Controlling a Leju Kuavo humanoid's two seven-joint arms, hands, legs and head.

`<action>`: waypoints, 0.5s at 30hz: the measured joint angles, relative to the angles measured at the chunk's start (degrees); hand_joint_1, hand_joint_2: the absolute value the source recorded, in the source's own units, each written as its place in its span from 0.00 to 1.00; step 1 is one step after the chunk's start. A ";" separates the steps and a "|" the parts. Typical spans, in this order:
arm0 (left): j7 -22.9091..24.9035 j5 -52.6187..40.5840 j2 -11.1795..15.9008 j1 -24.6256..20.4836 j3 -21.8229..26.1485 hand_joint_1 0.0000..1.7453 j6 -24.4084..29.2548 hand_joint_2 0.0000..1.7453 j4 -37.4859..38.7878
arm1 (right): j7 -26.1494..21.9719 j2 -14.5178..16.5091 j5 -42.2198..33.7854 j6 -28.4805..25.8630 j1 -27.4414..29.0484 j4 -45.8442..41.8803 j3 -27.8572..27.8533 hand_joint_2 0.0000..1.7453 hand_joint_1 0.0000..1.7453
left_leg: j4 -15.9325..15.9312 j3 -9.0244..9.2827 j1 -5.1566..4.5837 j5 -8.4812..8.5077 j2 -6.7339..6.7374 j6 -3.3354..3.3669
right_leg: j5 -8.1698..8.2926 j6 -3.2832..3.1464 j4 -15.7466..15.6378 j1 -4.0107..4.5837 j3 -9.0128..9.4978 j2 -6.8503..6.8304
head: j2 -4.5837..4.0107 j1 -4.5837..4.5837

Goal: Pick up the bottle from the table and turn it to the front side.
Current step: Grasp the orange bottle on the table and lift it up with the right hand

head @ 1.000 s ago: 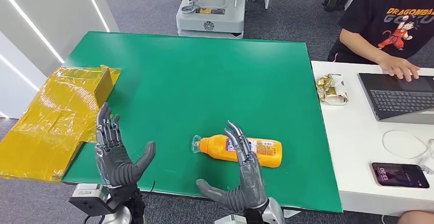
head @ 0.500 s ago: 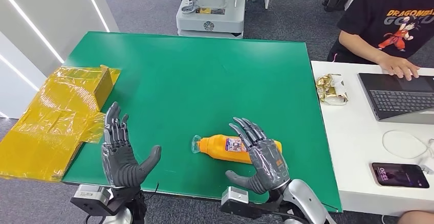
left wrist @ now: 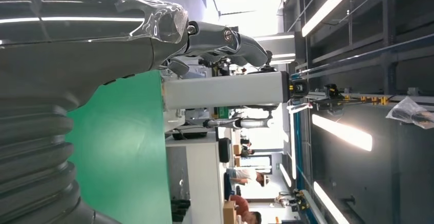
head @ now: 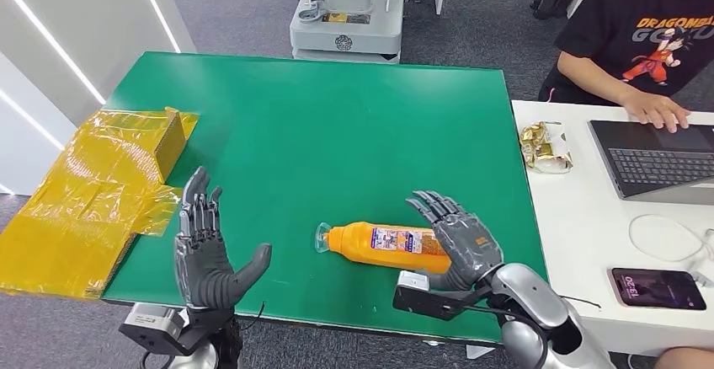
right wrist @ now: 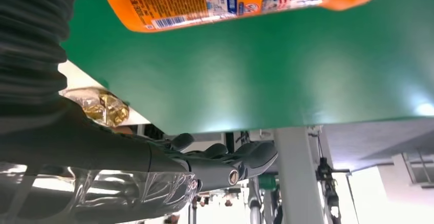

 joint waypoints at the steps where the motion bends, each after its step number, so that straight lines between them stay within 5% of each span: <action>1: 0.08 -0.01 0.00 -0.09 0.00 0.00 -0.04 1.00 0.00 | 0.29 -0.01 -0.15 0.83 -0.23 0.50 0.13 1.00 0.00 | 0.00 0.00 0.00 0.00 0.00 0.00 | 0.00 0.00 0.00 0.00 0.00 0.00 | 0.00 0.01; 15: 1.69 -0.01 -0.26 -1.59 -0.02 0.00 1.16 1.00 0.30 | -0.53 2.63 0.45 5.26 -7.49 14.18 4.43 1.00 0.00 | 0.01 0.00 0.00 0.02 -0.01 0.00 | 0.03 -0.02 0.01 0.00 0.02 -0.01 | 0.00 0.01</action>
